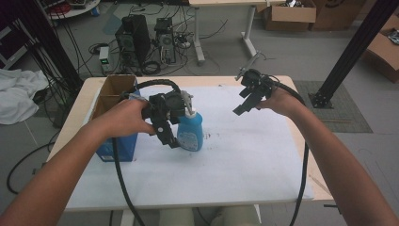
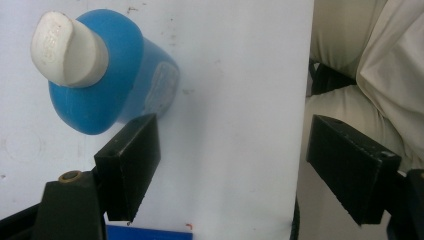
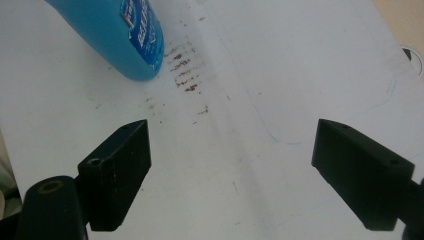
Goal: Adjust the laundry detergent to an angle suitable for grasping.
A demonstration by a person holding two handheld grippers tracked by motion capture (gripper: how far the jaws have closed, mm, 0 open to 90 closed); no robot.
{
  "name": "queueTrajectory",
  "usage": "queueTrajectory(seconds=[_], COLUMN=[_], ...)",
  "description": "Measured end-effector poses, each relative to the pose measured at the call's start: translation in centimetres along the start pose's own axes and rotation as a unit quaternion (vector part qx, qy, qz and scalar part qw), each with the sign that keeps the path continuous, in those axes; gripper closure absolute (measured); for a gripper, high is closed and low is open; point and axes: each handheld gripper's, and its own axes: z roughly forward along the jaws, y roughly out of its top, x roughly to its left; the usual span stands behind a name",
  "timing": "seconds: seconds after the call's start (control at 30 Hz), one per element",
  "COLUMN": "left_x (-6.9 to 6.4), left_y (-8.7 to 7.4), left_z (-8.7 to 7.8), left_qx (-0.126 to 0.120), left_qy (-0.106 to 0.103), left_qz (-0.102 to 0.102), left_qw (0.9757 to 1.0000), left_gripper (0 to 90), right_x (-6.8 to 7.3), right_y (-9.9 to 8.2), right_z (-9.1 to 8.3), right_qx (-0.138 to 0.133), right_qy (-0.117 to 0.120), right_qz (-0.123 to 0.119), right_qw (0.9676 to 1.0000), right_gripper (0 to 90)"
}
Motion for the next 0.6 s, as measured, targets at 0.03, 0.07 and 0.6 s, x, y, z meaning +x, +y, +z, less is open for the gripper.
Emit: queueTrajectory(seconds=[0.03, 0.07, 0.6], left_x=[0.0, -0.1, -0.6], left_y=[0.0, -0.1, -0.5], left_z=[0.0, 0.0, -0.4], left_qx=[0.000, 0.000, 0.003], left_qy=[0.000, 0.001, 0.003], left_qz=[0.000, 0.000, 0.001], left_qw=[1.0000, 1.0000, 1.0000], left_gripper=[22.4, 22.4, 22.6], right_x=[0.0, 0.1, 3.5], right_y=[0.0, -0.1, 0.0], right_z=[-0.2, -0.4, -1.3], right_qx=[-0.003, -0.008, -0.052], right_qy=[0.001, 0.001, 0.020], right_qz=[0.002, 0.004, 0.007], right_qw=[1.0000, 1.0000, 0.9984], right_gripper=[15.7, 15.7, 16.1])
